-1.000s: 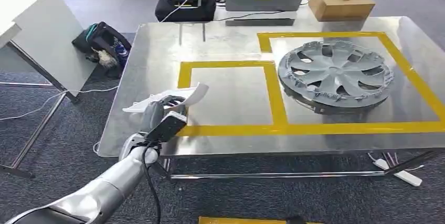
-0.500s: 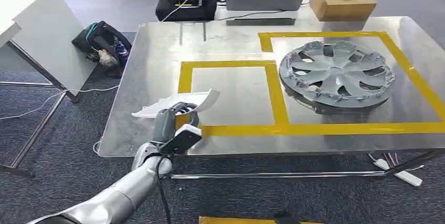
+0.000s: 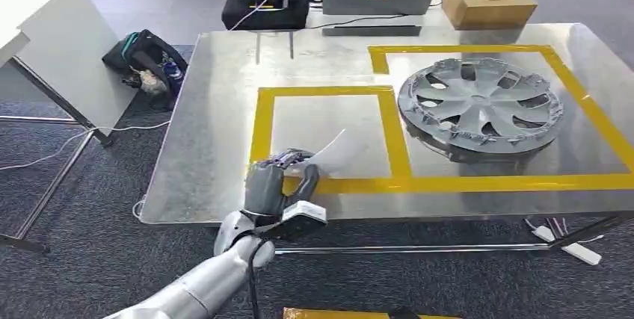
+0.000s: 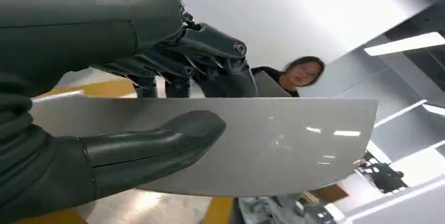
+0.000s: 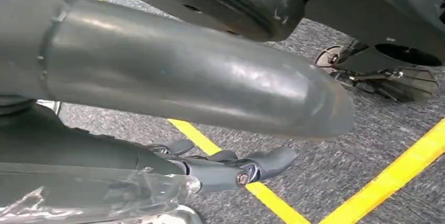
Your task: Take the parts from the cabinet and place them on the table.
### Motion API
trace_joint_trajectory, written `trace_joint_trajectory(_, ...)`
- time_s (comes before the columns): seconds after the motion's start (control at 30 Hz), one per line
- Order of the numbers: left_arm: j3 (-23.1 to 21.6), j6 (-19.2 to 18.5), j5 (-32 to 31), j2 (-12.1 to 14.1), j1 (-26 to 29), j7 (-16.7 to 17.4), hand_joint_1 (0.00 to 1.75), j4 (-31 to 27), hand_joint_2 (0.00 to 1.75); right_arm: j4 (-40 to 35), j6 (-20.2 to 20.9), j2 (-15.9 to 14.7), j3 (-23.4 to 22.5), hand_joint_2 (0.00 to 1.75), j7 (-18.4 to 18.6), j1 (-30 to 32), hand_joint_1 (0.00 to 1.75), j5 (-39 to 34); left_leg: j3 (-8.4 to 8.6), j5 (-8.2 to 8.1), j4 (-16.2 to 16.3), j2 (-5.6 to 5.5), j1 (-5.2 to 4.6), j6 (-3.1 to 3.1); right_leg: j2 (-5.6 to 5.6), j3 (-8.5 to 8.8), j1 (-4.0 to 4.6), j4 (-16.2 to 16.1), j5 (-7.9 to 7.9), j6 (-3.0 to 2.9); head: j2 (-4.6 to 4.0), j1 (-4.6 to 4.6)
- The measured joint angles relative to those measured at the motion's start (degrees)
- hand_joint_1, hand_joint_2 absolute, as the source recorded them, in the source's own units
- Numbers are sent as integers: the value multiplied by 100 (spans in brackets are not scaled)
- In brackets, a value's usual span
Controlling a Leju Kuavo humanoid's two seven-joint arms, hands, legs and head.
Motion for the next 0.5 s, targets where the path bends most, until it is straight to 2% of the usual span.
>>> trace_joint_trajectory(0.23, -243, 0, -81, -85, 10, 0, 175, -74, 175, 0, 9, -2, 64, 0, -7, -3, 0, 37, 1, 0, 0, 0, 0, 1, 2, 0, -2, -1, 0, 0, 0, 0)
trace_joint_trajectory(0.4, -215, 0, -397, -146, -92, 28, 175, 78, 175, 0, 28, -11, 92, 0, -7, -14, 0, 46, 0, 0, 0, 1, 0, 1, 2, -1, -2, -1, 0, 0, 0, 0)
trace_joint_trajectory(0.43, -164, 0, -495, -173, -150, 178, 175, 215, 175, 0, 28, -13, 92, 0, -4, -16, 0, 44, 0, 0, 0, 1, 0, 1, 2, 0, -2, -1, 0, 0, 0, 0)
trace_joint_trajectory(0.5, -153, 0, -547, -199, -285, 684, 175, 563, 175, 0, 42, -20, 92, 0, 0, -22, 0, 35, 1, 0, 0, 1, -1, 1, 4, 0, -3, -1, 0, 0, 0, 0)
